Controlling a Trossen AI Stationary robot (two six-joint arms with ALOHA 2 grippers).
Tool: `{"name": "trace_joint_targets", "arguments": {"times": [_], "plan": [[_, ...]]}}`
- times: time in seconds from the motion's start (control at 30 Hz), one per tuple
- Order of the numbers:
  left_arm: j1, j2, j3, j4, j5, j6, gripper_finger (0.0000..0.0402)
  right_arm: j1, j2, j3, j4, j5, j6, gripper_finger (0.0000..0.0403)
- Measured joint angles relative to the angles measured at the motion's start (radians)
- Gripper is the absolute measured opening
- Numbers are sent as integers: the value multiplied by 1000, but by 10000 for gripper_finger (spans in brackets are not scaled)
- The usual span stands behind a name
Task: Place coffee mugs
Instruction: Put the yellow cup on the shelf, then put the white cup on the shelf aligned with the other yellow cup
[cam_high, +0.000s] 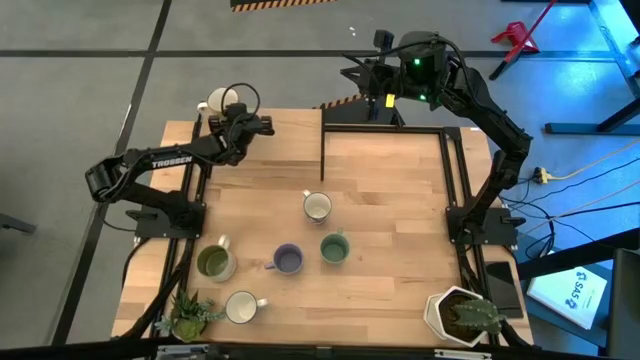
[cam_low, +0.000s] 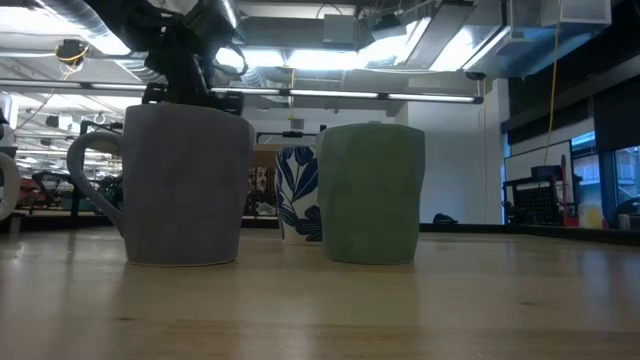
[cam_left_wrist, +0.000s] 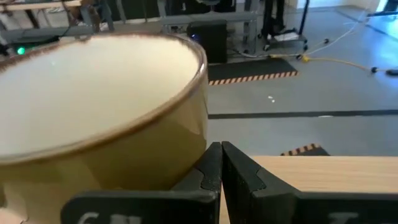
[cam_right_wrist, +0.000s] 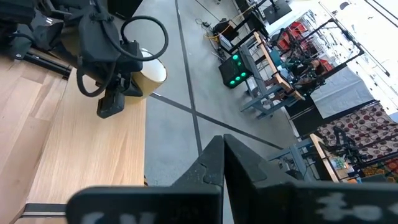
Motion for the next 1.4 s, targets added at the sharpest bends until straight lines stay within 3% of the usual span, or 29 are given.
{"name": "trace_joint_targets", "arguments": {"times": [0.17, 0.7, 0.9, 1.0, 1.07, 1.3, 1.4], "plan": [[19, -3, 0, -50, 11, -63, 0, 0, 0, 0, 0, 0, 0, 0], [51, -14, 0, -88, 28, -56, 0, 0, 0, 0, -4, 0, 0, 0], [45, -16, 0, -79, 118, -55, 0, 0, 0, 0, -4, 0, 0, 0], [28, -46, 0, -63, 246, -55, 0, 0, 0, 0, -4, 0, 0, 0], [16, -74, 0, -59, 393, -49, 0, 0, 0, 0, -4, 0, 0, 0], [-22, -272, 0, -81, 1176, 19, 0, 0, 0, 0, -23, 0, -15, 0], [-81, -365, 0, -126, 1404, 2, 11, 0, 0, 0, -32, 10, -16, 1]]}}
